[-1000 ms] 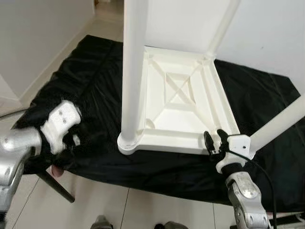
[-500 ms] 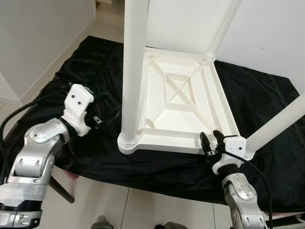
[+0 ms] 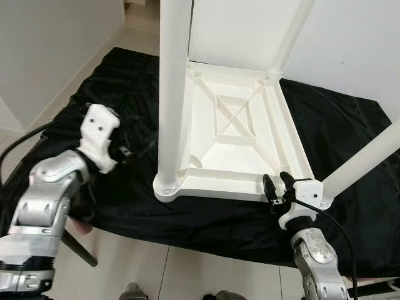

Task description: Building children table

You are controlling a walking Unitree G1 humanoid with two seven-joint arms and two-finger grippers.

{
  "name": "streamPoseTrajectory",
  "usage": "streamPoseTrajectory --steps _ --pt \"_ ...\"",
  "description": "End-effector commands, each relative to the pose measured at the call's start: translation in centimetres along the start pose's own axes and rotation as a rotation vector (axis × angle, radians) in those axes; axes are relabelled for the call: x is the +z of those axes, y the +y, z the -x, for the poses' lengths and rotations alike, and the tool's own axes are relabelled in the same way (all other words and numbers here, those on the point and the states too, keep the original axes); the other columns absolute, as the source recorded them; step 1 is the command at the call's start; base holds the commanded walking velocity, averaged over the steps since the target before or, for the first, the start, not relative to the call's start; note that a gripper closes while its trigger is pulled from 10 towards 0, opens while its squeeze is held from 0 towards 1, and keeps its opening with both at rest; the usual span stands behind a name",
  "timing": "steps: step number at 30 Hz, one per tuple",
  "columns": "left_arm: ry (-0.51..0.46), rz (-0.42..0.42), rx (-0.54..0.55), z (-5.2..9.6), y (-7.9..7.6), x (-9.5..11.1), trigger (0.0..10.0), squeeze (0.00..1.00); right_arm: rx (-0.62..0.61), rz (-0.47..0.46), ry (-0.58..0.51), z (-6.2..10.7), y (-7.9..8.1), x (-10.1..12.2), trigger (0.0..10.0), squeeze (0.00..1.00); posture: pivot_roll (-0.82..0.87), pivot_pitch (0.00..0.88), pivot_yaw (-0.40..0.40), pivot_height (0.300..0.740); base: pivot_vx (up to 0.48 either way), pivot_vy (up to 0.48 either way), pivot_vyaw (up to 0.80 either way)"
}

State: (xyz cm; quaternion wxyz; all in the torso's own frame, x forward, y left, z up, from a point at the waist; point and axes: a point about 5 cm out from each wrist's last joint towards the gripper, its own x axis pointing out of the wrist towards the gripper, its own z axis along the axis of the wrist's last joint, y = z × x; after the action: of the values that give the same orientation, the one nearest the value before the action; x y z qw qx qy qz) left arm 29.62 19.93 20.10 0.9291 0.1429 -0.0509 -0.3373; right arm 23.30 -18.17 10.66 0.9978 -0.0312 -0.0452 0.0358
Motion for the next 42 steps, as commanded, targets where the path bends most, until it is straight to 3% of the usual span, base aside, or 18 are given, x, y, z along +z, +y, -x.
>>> streamPoseTrajectory --steps 1,2,5,7,15,17,18,20,24,29,34,36,42 --pt "0.064 0.050 -0.062 1.0 -0.9 -0.9 10.0 0.00 -0.013 0.017 -0.002 0.3 -0.6 0.1 10.0 0.00 0.12 0.048 -0.095 0.740 0.000 0.000 0.00" --pt "0.102 0.095 -0.172 2.0 -2.5 -1.3 10.0 0.00 -0.012 0.019 -0.001 0.3 -0.7 0.1 10.0 0.00 0.12 0.054 -0.097 0.740 0.000 0.000 0.00" --pt "0.125 0.130 -0.252 2.7 -3.6 -1.5 10.0 0.00 -0.012 0.020 0.000 0.3 -0.8 0.1 10.0 0.00 0.12 0.054 -0.097 0.740 0.000 0.000 0.00" --pt "0.167 0.163 -0.372 3.9 -5.4 -1.7 10.0 0.00 -0.004 0.017 0.001 0.1 -0.6 0.1 10.0 0.00 0.13 0.064 -0.106 0.740 0.000 0.000 0.00" --pt "0.204 0.186 -0.504 5.2 -7.3 -1.6 10.0 0.00 0.017 0.008 0.005 0.1 0.0 0.0 10.0 0.00 0.14 0.073 -0.113 0.740 0.000 0.000 0.00" --pt "0.210 0.224 -0.575 5.3 -8.8 -1.6 10.0 0.00 0.027 0.010 0.007 0.1 0.1 0.0 10.0 0.00 0.14 0.075 -0.110 0.740 0.000 0.000 0.00" --pt "0.210 0.224 -0.575 5.3 -8.8 -1.6 10.0 0.00 0.027 0.010 0.007 0.1 0.1 0.0 10.0 0.00 0.14 0.075 -0.110 0.740 0.000 0.000 0.00" --pt "0.195 0.257 -0.593 5.0 -9.7 -1.4 10.0 0.00 0.031 0.014 0.006 0.1 0.1 0.1 10.0 0.00 0.13 0.077 -0.107 0.740 0.000 0.000 0.00" --pt "0.194 0.266 -0.581 4.7 -10.1 -1.5 10.0 0.00 0.028 0.017 0.006 0.1 0.1 0.1 10.0 0.00 0.13 0.077 -0.106 0.740 0.000 0.000 0.00" --pt "0.095 0.319 -0.610 2.5 -12.4 -0.5 10.0 0.00 0.012 0.009 0.011 1.1 0.1 0.1 10.0 0.00 0.11 0.078 -0.094 0.740 0.000 0.000 0.00" --pt "0.069 0.333 -0.620 1.8 -12.8 -0.1 10.0 0.00 0.005 -0.002 0.008 1.4 0.2 0.1 10.0 0.00 0.10 0.079 -0.091 0.740 0.000 0.000 0.00" --pt "0.006 0.361 -0.606 0.4 -13.2 0.8 10.0 0.00 -0.003 -0.008 -0.004 1.8 0.3 0.3 10.0 0.00 0.08 0.079 -0.077 0.740 0.000 0.000 0.00" --pt "-0.041 0.377 -0.551 -1.1 -13.3 1.2 10.0 0.00 -0.015 -0.011 -0.020 2.2 0.4 0.6 10.0 0.00 0.07 0.080 -0.073 0.740 0.000 0.000 0.00"
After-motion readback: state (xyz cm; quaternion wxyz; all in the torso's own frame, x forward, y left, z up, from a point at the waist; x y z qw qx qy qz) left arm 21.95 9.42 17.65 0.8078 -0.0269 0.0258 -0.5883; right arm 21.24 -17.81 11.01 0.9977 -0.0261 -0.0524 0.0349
